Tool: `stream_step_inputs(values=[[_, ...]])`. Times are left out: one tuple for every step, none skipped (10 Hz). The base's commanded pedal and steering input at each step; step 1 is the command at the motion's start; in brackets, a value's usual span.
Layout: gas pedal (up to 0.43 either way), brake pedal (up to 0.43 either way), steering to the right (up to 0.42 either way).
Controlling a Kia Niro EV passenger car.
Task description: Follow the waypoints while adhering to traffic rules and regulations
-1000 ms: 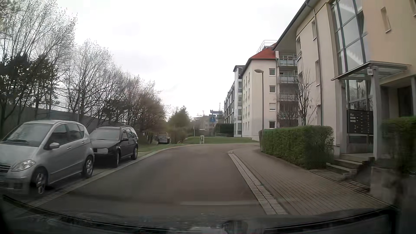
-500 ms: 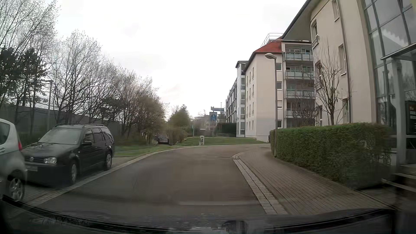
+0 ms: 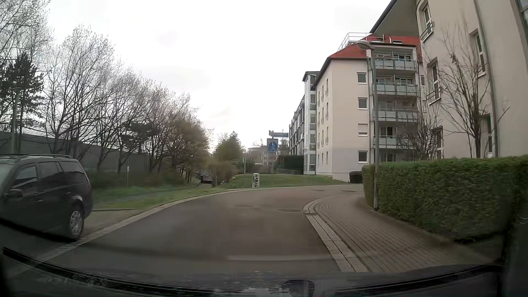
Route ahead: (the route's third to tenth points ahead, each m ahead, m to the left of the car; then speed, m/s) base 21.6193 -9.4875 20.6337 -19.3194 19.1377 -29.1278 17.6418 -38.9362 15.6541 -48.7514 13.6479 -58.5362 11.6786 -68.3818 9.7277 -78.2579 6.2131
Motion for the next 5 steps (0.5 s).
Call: stream_step_inputs(values=[[0.0,0.0,-0.005],[0.0,0.0,-0.004],[0.0,0.0,-0.004],[0.0,0.0,-0.004],[0.0,0.0,-0.004]])
